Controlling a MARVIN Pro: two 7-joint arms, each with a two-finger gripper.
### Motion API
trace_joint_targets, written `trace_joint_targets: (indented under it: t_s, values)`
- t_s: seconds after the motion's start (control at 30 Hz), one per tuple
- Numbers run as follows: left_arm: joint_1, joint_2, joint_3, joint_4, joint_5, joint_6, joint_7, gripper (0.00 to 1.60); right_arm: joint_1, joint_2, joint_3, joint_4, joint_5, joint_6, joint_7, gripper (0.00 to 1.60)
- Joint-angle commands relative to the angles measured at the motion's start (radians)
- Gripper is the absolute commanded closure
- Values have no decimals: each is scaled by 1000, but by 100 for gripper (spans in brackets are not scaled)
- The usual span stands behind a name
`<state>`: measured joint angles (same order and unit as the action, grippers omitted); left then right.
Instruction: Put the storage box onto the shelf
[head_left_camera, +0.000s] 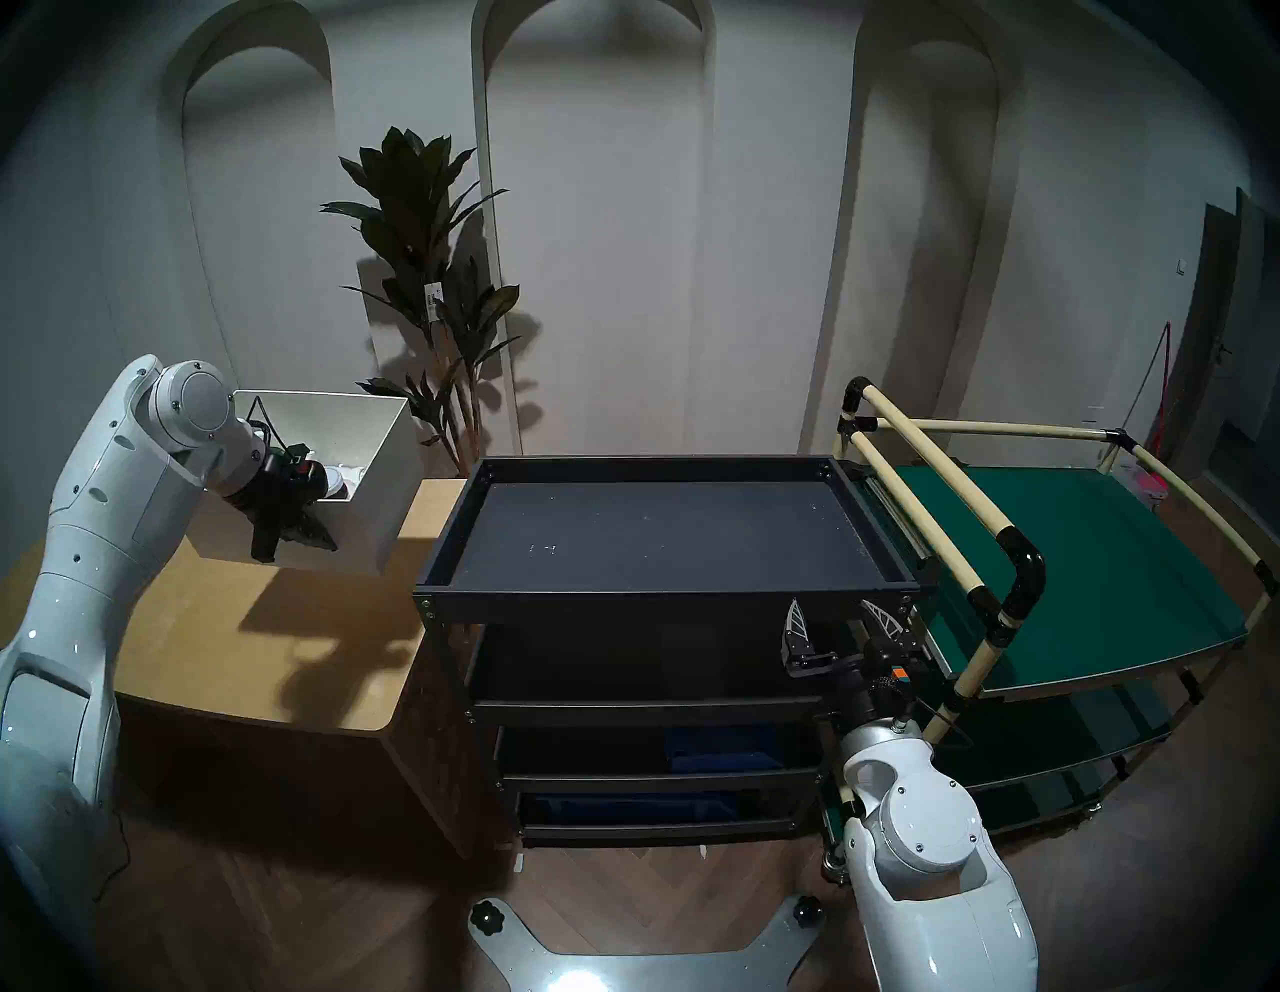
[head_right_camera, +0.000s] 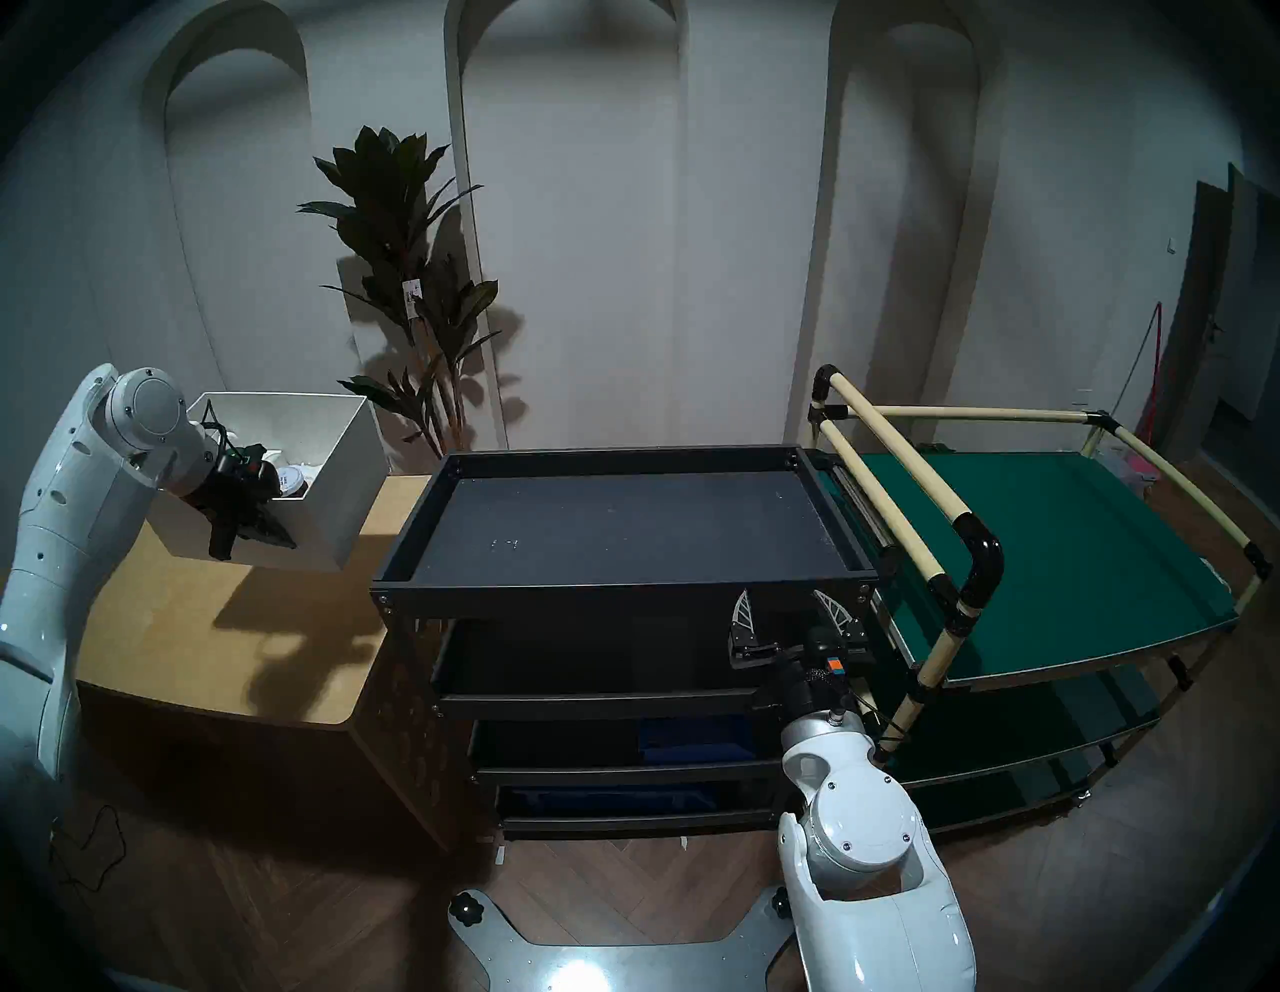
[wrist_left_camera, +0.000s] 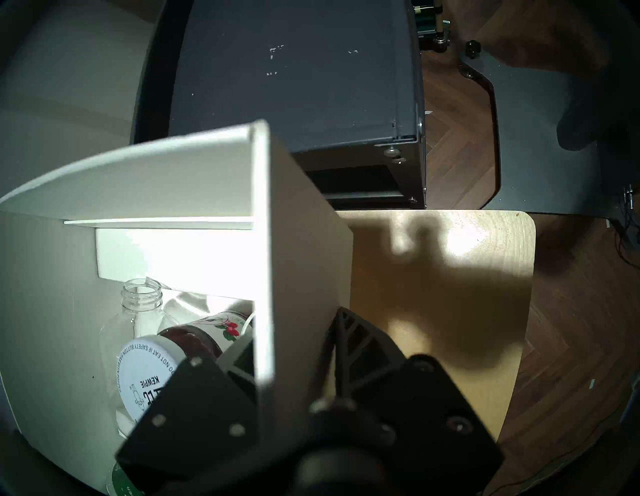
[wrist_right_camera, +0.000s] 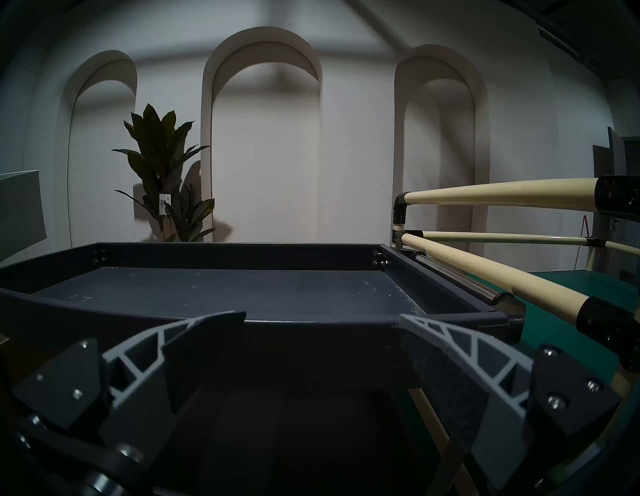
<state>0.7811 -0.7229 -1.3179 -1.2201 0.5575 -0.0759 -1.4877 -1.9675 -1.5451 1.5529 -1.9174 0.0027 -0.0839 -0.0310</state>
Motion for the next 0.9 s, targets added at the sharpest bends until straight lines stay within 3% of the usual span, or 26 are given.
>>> trace_joint_targets:
  t_s: [0.0,0.2,0.3,0.33,0.87]
  values:
    - [-97,-6,-30,-45,0,-3,4,160,6,-1,0,-27,0,-9,0,0]
    - [-123,-31,-23,-57,1,-2,4,160,6,0,0,-28,0,-9,0,0]
    - [-188,-63,-4,-50,1,2,4,160,6,0,0,-29,0,-9,0,0]
    - [-147,-68,-13,-63,-1,2,4,160,6,0,0,-29,0,-9,0,0]
    - [-217,-198,16,-70,-42,34,4,160,6,0,0,-36,0,-10,0,0]
